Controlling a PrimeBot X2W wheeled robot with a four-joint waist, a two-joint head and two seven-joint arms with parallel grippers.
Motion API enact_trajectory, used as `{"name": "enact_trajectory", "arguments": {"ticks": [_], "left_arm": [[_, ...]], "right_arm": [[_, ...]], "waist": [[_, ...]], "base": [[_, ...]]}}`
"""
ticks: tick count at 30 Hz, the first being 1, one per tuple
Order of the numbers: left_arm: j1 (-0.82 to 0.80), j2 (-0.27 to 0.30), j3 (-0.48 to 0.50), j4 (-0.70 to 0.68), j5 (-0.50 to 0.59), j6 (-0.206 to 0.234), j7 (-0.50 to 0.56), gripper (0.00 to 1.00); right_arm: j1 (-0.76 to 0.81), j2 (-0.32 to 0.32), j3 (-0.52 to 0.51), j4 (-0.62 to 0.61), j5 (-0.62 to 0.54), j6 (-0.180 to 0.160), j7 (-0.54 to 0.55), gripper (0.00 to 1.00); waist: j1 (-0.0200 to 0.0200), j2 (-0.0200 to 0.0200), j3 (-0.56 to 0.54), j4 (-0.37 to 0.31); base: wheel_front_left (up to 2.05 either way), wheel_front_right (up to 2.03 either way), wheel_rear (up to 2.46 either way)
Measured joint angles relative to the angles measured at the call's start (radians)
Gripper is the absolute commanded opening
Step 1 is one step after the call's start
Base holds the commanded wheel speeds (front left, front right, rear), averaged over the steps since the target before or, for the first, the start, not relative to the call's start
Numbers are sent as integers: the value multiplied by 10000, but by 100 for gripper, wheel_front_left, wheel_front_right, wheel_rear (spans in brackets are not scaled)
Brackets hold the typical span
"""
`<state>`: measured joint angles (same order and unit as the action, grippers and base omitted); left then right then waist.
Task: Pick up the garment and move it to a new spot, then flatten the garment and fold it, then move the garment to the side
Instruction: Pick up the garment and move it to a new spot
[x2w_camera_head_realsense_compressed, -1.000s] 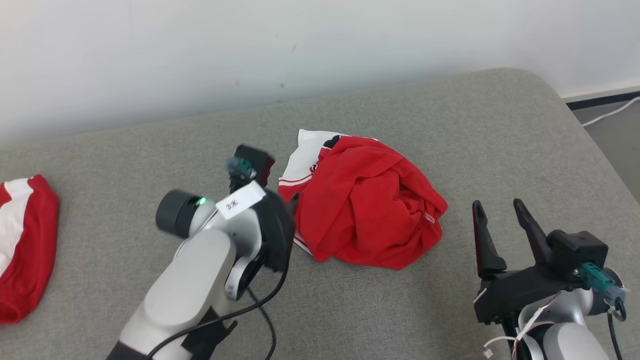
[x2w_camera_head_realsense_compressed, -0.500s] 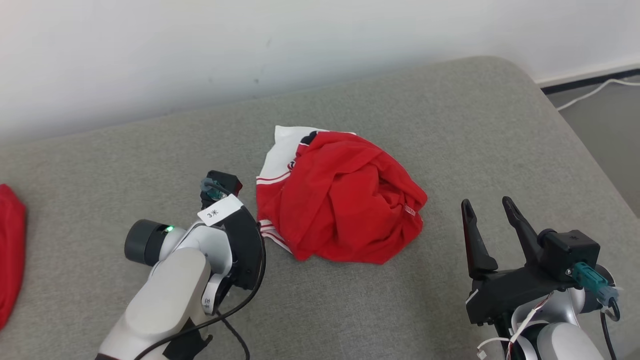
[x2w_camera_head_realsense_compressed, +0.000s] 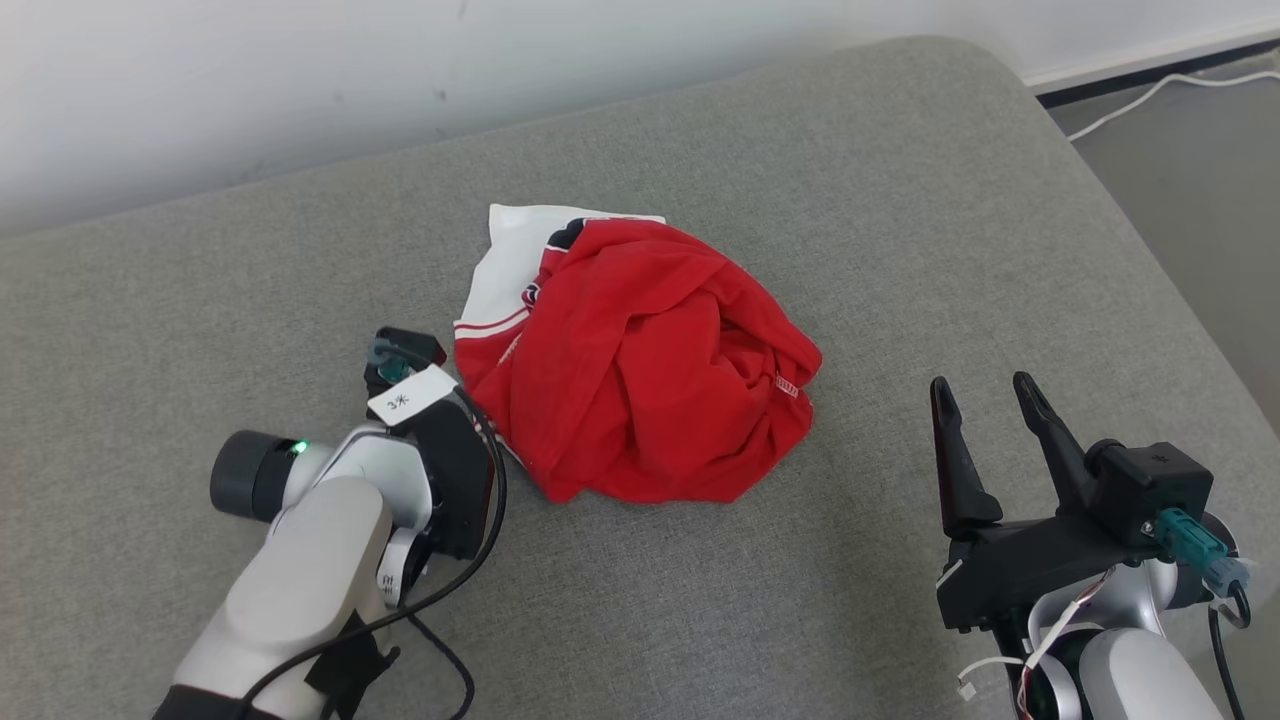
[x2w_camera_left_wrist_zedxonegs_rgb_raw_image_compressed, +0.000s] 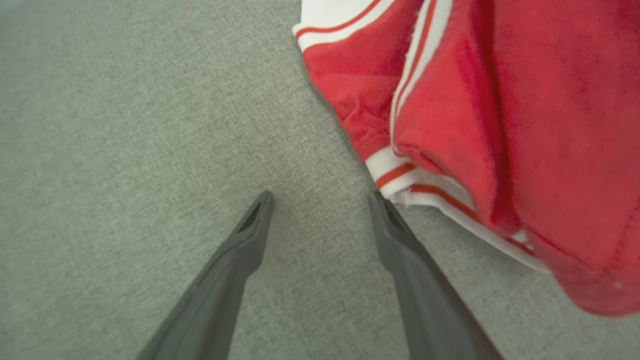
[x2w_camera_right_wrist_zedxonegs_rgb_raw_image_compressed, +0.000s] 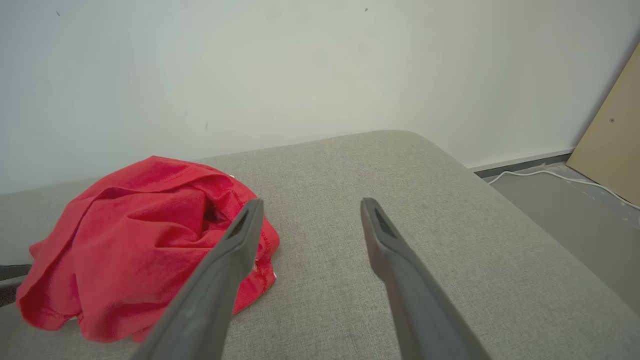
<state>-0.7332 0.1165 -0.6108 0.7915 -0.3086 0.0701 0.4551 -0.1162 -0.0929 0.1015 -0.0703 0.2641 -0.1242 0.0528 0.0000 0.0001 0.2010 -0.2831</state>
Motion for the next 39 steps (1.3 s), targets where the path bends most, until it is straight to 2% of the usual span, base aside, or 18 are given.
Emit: {"name": "enact_trajectory", "arguments": {"ticks": [11, 24, 31, 39], "left_arm": [[-366, -290, -19, 370, -104, -261, -73, 100], [-697, -552, 407, 474, -550, -205, -345, 100], [-407, -692, 382, 731, -903, -242, -341, 100], [-362, -725, 514, 982, -1070, -73, -479, 100]], "right_arm": [[-1, 44, -232, 192, 44, 0, -94, 100], [-67, 71, 90, 383, 42, 12, -96, 100], [-168, 86, 205, 397, 42, 27, -86, 100], [-176, 105, 226, 418, 42, 98, -79, 100]], "waist": [[0, 1, 124, 50], [0, 0, -228, 442], [0, 0, -204, 254], [0, 0, -78, -130]], "base": [[0, 0, 0], [0, 0, 0], [0, 0, 0], [0, 0, 0]]}}
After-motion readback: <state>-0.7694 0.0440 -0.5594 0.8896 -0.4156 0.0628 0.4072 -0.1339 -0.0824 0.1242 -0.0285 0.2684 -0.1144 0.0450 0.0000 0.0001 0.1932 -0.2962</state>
